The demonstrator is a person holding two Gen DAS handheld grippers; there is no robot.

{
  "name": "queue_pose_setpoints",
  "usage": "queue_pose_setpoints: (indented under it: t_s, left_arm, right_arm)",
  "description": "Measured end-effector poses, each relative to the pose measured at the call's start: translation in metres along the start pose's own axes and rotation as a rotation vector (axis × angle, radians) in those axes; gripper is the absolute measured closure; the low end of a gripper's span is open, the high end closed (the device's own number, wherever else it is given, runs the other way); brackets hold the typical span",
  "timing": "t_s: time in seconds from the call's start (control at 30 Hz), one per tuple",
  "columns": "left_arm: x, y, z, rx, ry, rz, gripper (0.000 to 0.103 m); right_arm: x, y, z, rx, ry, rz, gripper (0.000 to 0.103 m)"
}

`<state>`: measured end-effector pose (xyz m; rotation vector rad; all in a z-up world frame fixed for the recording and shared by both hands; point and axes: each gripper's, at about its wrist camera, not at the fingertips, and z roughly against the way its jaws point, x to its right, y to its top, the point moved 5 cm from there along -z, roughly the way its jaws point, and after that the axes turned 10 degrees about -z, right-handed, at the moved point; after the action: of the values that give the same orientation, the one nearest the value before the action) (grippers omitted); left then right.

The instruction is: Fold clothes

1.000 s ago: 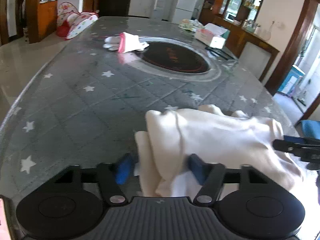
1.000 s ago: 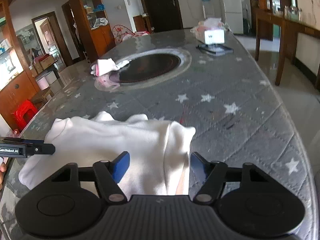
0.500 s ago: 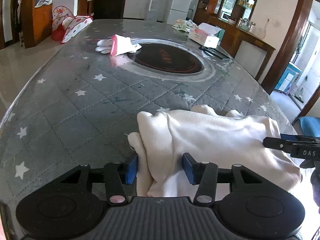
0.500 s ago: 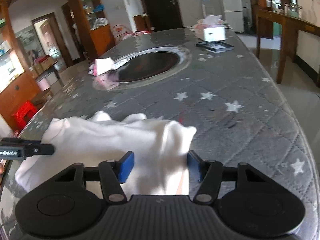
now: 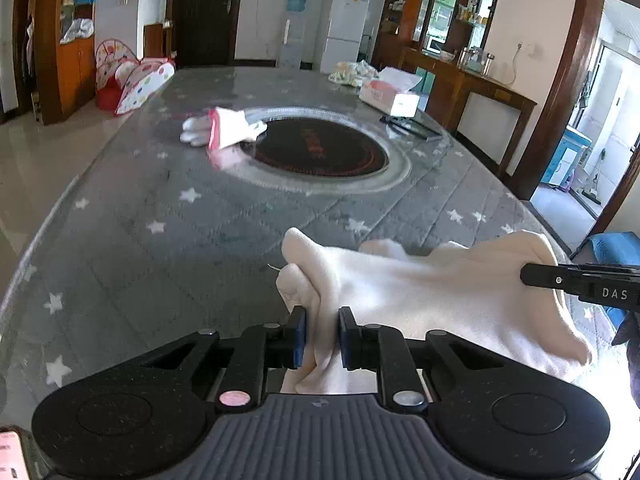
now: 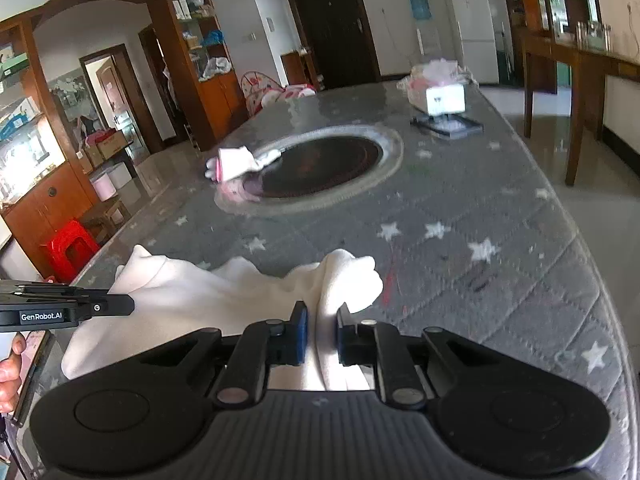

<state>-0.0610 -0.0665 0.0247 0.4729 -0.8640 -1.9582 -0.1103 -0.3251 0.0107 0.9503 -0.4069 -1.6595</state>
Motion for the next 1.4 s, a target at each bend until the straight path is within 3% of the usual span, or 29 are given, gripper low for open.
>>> queue_pose_setpoints:
  t_s: [0.7,1.1,1.4]
  left_arm:
    - [-0.003,0.048,0.031,0.080,0.044,-0.027,0.085]
    - [-0.018,0.079,0.025,0.094,0.071,-0.016,0.085]
    - [-0.029,0.088,0.001,0.061,0.082,-0.003,0.085]
  right_arm:
    - [-0.040,0.049,0.030,0.121,0.025,0.071,0.091]
    - [-0.046,0.077,0.016,0.146,0.019,0.080,0.091]
    - [-0.039,0.089,-0.012,0.131,0.009,0.075,0.091]
